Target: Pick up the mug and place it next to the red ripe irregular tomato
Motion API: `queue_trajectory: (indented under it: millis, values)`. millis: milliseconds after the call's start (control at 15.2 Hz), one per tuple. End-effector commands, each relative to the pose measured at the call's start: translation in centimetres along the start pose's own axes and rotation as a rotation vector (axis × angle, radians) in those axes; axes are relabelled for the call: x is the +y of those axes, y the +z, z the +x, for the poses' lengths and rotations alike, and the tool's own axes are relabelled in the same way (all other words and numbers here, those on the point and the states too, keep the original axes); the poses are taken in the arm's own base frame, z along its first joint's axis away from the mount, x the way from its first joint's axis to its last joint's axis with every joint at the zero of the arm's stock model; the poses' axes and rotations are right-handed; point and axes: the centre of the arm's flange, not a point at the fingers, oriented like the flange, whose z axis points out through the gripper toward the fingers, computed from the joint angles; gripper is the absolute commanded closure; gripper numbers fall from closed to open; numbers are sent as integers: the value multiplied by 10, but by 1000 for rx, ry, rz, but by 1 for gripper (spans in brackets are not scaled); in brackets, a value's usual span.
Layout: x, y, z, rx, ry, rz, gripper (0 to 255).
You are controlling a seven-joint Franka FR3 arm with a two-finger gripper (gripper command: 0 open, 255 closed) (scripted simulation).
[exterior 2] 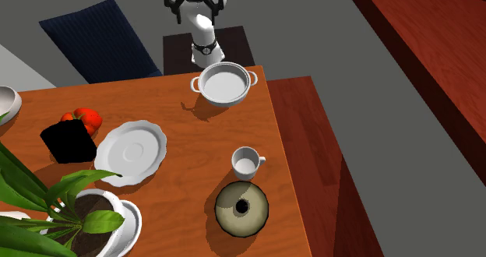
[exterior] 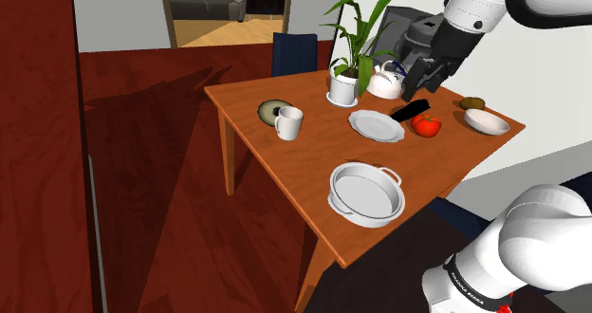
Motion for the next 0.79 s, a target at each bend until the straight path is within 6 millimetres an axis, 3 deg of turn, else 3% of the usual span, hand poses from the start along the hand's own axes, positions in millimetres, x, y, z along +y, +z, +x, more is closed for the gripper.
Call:
queue_trajectory:
  millis: [0, 726]
  values:
    - [0, 0, 0, 0, 0, 0, 0]
    - [-13, 90, 118, -39, -57, 60, 0]
